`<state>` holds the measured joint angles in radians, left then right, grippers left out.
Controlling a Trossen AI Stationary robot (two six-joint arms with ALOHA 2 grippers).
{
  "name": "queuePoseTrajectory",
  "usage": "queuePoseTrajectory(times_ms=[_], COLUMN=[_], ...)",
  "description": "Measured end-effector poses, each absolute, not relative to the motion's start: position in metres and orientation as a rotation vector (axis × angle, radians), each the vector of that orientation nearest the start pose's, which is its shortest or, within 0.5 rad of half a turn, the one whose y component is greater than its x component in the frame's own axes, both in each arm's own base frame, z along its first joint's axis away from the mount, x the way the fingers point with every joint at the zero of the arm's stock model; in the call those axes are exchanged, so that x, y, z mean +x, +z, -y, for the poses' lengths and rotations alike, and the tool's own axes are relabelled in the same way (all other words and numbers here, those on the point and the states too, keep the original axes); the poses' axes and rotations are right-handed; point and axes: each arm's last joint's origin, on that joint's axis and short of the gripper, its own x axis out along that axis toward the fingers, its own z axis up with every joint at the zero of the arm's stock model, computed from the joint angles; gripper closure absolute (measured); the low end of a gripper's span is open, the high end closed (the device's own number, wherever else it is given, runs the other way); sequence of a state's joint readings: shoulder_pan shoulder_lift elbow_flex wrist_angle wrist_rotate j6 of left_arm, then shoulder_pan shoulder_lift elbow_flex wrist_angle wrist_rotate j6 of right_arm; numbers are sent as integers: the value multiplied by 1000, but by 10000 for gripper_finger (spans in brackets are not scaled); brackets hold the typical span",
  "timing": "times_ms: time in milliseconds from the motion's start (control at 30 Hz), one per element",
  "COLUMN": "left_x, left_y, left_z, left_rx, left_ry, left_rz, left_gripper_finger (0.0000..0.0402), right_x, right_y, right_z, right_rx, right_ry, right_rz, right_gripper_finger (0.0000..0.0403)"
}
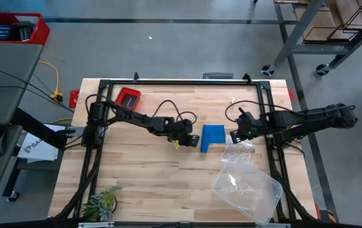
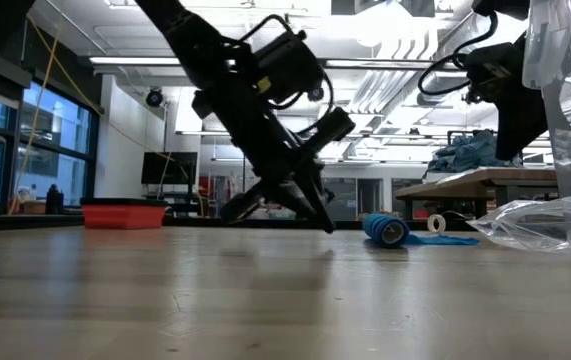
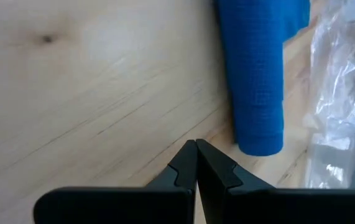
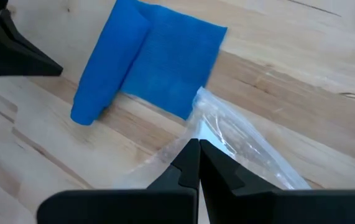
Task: Roll bandage
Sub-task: Roll the blue bandage, then put the blue rolled bandage into the transparent zip bag
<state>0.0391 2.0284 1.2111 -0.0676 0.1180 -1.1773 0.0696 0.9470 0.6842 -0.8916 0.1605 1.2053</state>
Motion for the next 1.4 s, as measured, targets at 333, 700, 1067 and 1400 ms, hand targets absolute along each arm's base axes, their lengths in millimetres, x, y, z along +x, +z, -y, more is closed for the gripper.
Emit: queuePoseTrajectory(times_ms=[333, 700, 1067, 1400], left_x=[433, 471, 490, 396], left_y=[122, 145, 252, 382], left_z=[-15, -21, -49, -71], left_rx=[-1149, -1101, -892, -445], left_ry=[461, 373, 110, 242], left_rz=[-867, -786, -418, -324], left_gripper_finger=[402, 402, 402, 402], right_x=[158, 159, 152, 157], right_y=[225, 225, 233, 237], right_z=[-5, -5, -4, -4], right_rx=[938, 926, 913, 944], right_ry=[-775, -785, -772, -733], right_rz=[-904, -876, -805, -755], right_gripper_finger=[403, 403, 403, 403])
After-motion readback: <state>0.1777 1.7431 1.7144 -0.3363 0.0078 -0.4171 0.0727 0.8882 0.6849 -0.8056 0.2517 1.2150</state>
